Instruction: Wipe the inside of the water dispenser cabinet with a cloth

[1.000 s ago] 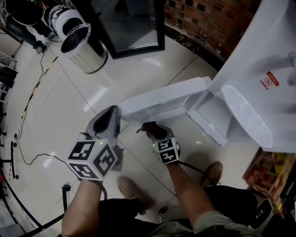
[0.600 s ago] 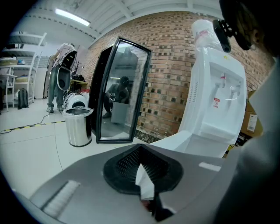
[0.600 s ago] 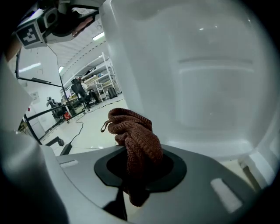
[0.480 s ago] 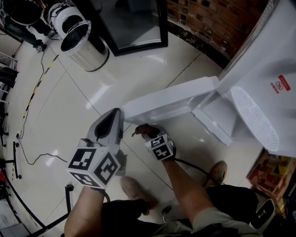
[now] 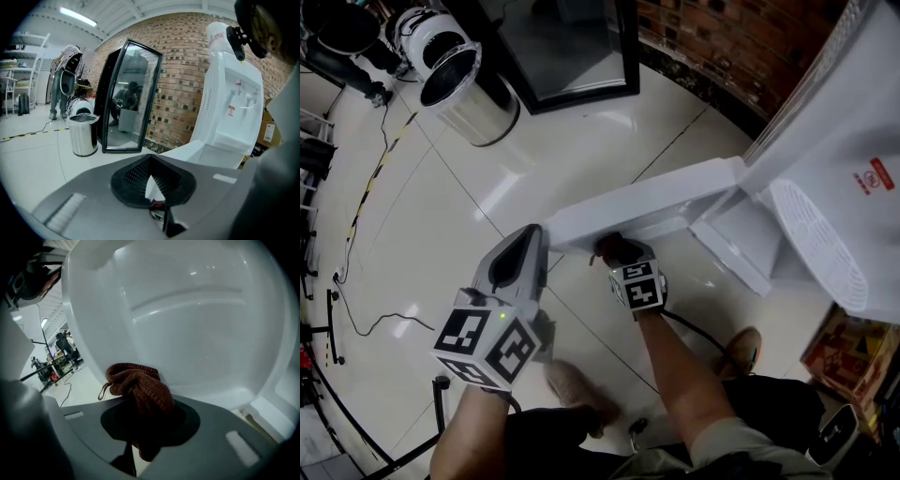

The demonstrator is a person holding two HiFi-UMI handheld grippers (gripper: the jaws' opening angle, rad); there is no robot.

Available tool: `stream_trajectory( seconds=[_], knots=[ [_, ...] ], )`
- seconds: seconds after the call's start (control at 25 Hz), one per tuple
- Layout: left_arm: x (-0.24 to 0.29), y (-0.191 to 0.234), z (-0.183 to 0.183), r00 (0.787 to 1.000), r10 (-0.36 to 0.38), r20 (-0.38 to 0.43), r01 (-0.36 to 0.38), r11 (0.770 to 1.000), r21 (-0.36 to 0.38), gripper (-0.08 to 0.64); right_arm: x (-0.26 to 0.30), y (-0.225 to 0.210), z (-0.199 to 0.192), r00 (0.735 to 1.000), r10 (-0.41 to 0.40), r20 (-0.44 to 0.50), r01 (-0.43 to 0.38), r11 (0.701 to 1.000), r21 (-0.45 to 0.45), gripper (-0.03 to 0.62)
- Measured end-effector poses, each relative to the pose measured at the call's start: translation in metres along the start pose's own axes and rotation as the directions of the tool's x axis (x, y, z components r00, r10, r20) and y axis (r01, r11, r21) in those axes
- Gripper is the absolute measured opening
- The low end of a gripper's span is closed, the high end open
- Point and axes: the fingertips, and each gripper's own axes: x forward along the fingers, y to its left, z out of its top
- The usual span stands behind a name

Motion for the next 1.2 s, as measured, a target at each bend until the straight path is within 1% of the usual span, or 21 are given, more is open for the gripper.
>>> stream_trajectory(
  seconds=[0.2, 0.28, 0.36, 0.6, 0.72, 0.88, 1.0, 1.2],
  knots=[
    [0.001, 0.000, 0.001, 1.000, 0.001, 0.000, -0.001, 1.000, -0.001, -0.002, 0.002, -0.013, 0.010, 1.000, -0.026, 0.012, 0.025, 0.998, 0.056, 0.106],
    [0.002, 0.001, 0.001, 1.000, 0.002, -0.001, -0.002, 1.000, -0.001, -0.002, -0.001, -0.022, 0.008, 0.998, -0.058, 0.011, 0.057, 0.995, 0.077, 0.106],
    [0.002, 0.001, 0.001, 1.000, 0.005, -0.002, -0.005, 1.000, -0.002, -0.002, -0.006, -0.039, 0.007, 0.994, -0.108, 0.012, 0.106, 0.988, 0.111, 0.106],
    [0.003, 0.002, 0.001, 1.000, 0.010, 0.000, -0.010, 1.000, -0.001, -0.002, -0.031, -0.098, 0.009, 0.965, -0.258, 0.033, 0.245, 0.943, 0.225, 0.106],
    [0.003, 0.002, 0.001, 1.000, 0.013, 0.001, -0.013, 1.000, 0.001, -0.002, -0.045, -0.119, 0.013, 0.947, -0.316, 0.055, 0.290, 0.917, 0.275, 0.104],
    [0.004, 0.002, 0.001, 1.000, 0.013, 0.012, -0.013, 1.000, 0.014, -0.002, -0.067, -0.149, 0.017, 0.915, -0.396, 0.078, 0.350, 0.875, 0.335, 0.104],
    [0.006, 0.002, 0.001, 1.000, 0.016, 0.012, -0.016, 1.000, 0.016, -0.002, -0.080, -0.164, 0.017, 0.899, -0.431, 0.081, 0.377, 0.853, 0.360, 0.103],
    [0.005, 0.003, 0.002, 1.000, 0.023, 0.011, -0.024, 1.000, 0.020, -0.002, -0.092, -0.170, 0.013, 0.885, -0.459, 0.077, 0.402, 0.838, 0.370, 0.103]
  ],
)
